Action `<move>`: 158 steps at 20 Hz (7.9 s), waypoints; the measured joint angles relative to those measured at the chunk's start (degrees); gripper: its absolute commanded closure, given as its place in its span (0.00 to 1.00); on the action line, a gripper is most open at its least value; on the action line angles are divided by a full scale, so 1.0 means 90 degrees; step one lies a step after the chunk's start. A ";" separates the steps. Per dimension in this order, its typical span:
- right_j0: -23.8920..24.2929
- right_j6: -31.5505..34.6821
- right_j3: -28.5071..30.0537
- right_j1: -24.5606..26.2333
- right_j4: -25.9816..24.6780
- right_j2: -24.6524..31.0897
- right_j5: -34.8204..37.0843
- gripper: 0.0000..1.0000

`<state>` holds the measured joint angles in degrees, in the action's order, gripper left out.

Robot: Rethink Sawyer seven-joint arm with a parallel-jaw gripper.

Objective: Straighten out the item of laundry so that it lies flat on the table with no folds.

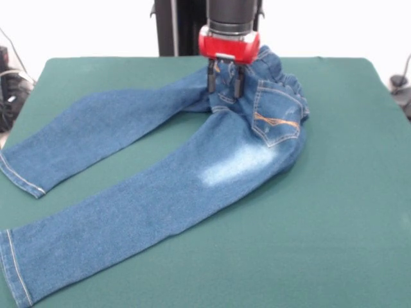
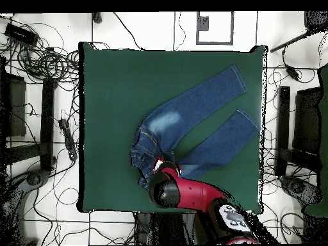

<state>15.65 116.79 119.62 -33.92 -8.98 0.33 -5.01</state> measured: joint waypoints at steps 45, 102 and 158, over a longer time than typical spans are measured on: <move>-0.1073 0.0011 0.0058 0.0935 0.0788 -0.0041 -0.1229 0.00; 0.2593 0.0011 -0.2487 0.0385 -0.1493 0.0739 0.2257 0.00; 0.2401 0.0011 -0.3939 0.1210 -0.1497 0.0847 0.3623 1.00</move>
<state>37.26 116.89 84.16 -23.03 -22.45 7.95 27.60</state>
